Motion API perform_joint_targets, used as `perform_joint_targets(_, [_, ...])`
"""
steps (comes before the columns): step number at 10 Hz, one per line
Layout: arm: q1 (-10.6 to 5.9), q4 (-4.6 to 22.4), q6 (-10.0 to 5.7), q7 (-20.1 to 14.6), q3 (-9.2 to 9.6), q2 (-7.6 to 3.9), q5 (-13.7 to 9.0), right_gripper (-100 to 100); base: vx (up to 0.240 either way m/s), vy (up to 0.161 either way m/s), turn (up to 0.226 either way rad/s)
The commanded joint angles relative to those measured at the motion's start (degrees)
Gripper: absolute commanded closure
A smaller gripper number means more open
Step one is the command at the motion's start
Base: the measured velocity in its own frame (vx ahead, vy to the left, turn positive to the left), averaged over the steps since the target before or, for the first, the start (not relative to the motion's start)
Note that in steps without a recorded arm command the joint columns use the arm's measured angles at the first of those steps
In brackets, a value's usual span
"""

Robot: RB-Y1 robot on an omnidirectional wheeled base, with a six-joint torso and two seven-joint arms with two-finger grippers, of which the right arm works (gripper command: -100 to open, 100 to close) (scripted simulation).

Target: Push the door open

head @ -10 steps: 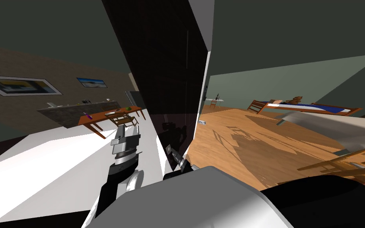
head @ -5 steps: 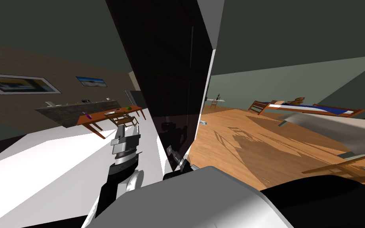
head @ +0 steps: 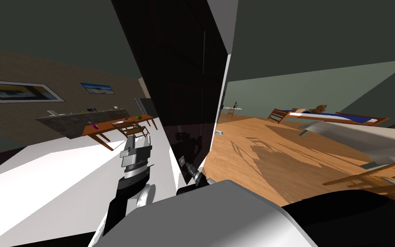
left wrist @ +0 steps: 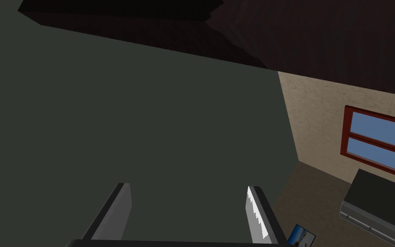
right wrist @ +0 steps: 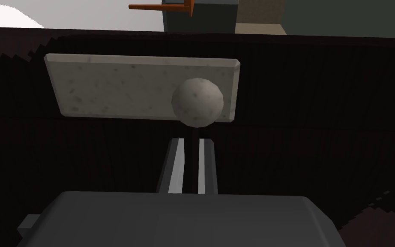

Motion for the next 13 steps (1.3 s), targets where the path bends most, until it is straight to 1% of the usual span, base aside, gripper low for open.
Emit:
perform_joint_targets(1, [0.24, -0.42, 0.22, 0.01, -0.11, -0.41, -0.11, -100, -0.168, -0.104, -0.057])
perform_joint_targets(3, [0.58, -0.87, 0.35, 0.04, -0.31, -0.11, -0.32, -100, -0.224, -0.100, -0.063])
perform_joint_targets(4, [0.46, -0.70, 0.27, 0.04, -0.27, -0.20, -0.27, -100, -0.100, -0.032, -0.009])
perform_joint_targets(5, [0.32, -0.48, 0.26, 0.12, -0.53, -0.52, -0.31, -100, 0.069, 0.062, 0.034])
perform_joint_targets(8, [0.01, -0.10, 0.19, 0.23, -0.92, -0.46, -0.37, -100, 0.156, 0.132, 0.018])
perform_joint_targets(10, [-0.30, 0.29, 0.12, 0.34, -1.30, 0.17, -0.42, -100, 0.169, 0.151, 0.030])
perform_joint_targets(11, [-0.45, 0.48, 0.08, 0.40, -1.50, 0.75, -0.45, -100, 0.172, 0.135, 0.020])
perform_joint_targets(12, [-0.55, 0.85, -0.03, 0.46, -1.42, 0.72, -0.44, -100, 0.068, 0.051, -0.013])
perform_joint_targets(13, [-0.55, 0.85, -0.03, 0.46, -1.42, 0.72, -0.44, 100, -0.015, -0.007, 0.007])
